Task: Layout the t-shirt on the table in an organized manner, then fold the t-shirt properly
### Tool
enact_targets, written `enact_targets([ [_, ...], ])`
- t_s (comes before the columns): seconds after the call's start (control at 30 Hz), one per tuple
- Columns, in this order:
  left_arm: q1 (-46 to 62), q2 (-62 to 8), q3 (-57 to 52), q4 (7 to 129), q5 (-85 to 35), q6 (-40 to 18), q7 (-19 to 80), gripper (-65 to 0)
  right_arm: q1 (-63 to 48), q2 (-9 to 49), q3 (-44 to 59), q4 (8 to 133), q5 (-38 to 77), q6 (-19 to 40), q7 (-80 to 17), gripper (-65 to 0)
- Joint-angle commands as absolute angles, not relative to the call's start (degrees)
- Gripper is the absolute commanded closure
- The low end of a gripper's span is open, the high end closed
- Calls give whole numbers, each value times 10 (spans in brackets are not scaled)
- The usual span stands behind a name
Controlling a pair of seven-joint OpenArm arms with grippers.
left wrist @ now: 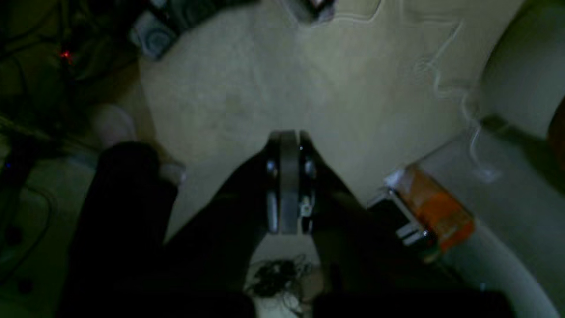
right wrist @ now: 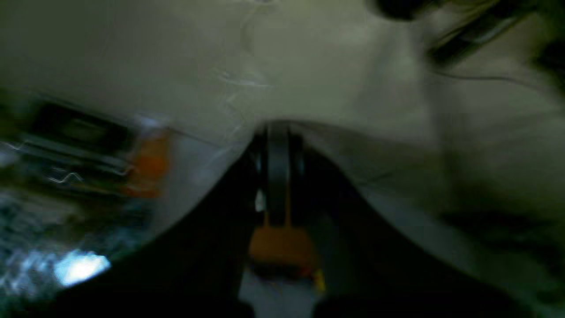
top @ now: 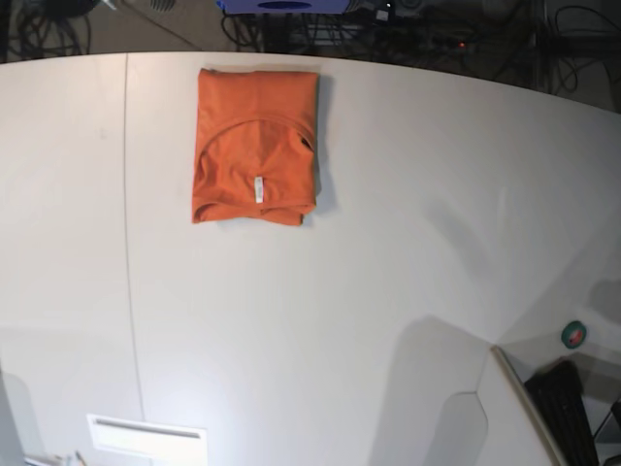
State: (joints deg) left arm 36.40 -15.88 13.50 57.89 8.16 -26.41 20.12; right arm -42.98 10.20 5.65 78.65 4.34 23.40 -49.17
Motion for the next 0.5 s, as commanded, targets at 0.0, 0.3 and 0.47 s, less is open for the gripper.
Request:
enact_targets([
  [0.0,353,-154,164,519,80,-272,172,0,-429,95,59,744,34,216,-469,0],
  [0.3,142,-78,253,0,81,-272,-303,0,-218,21,58,120,34,194,-3,0],
  [0.47,138,-77,252,56,81,-231,-294,0,-181,-8,58,36,34,193,228,0],
])
